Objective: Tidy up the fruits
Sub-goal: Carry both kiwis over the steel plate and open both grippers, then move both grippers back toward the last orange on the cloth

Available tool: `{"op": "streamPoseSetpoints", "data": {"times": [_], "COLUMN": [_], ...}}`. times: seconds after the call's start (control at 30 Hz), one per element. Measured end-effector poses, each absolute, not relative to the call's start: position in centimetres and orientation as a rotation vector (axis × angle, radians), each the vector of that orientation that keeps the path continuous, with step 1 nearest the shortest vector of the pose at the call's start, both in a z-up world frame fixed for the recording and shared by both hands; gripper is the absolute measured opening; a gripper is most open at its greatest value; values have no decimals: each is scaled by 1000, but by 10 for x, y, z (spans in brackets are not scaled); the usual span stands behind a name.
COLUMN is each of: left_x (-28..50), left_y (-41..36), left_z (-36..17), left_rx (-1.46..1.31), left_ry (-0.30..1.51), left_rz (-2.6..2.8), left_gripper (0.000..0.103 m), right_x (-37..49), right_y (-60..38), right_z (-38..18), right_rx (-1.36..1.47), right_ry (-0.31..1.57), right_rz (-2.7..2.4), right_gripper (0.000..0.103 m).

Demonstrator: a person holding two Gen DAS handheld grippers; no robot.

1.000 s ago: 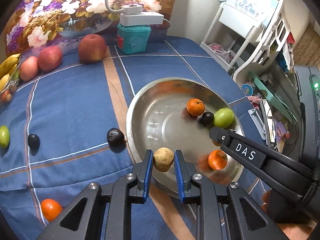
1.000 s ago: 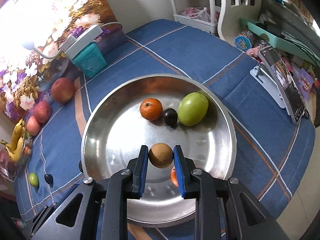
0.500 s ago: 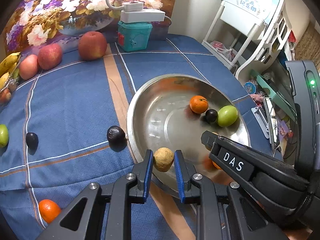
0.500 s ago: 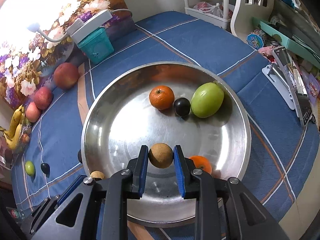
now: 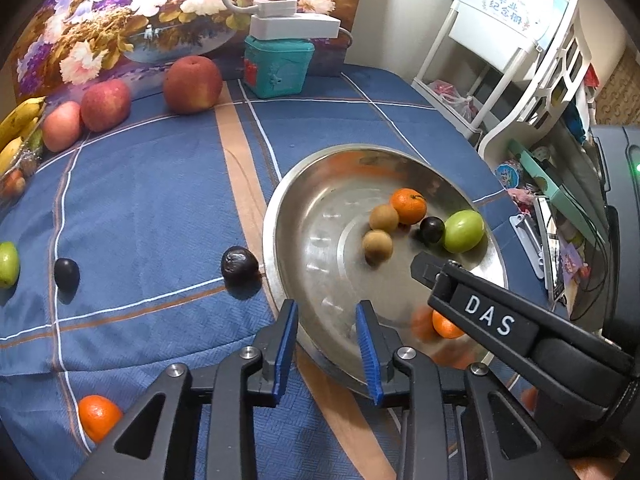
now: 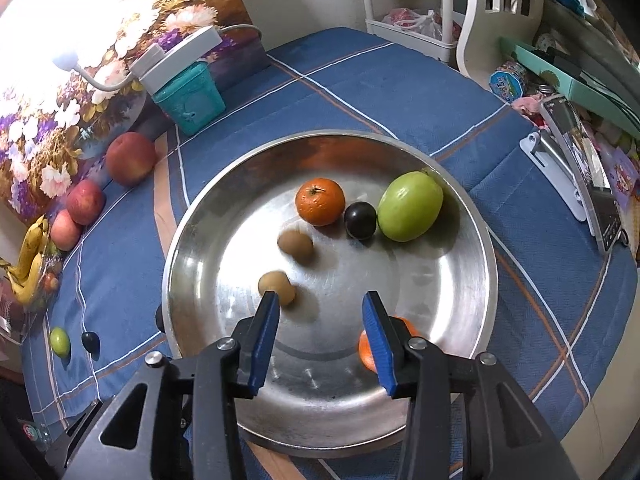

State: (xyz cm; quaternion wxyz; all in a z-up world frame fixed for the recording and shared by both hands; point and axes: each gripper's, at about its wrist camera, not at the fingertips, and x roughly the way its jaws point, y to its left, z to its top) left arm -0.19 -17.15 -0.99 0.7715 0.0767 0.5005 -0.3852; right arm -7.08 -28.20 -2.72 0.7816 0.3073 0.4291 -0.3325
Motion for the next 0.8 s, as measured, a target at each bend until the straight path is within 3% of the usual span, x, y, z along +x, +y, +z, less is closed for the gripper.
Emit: {"op": "streamPoseSetpoints", "data": {"times": [0.8], "left_x": [63], "left_y": [-79], "left_z": [-21], "left_rx": [-88], "left_ry": [1202], "left_rz": [-447], "left_gripper": [34], "right_x": [-53], "right_y": [-259], "right_z": [-28], "right_rx": [576], "right_ry": [961], "right_rz": [-619], "right_gripper": [44]}}
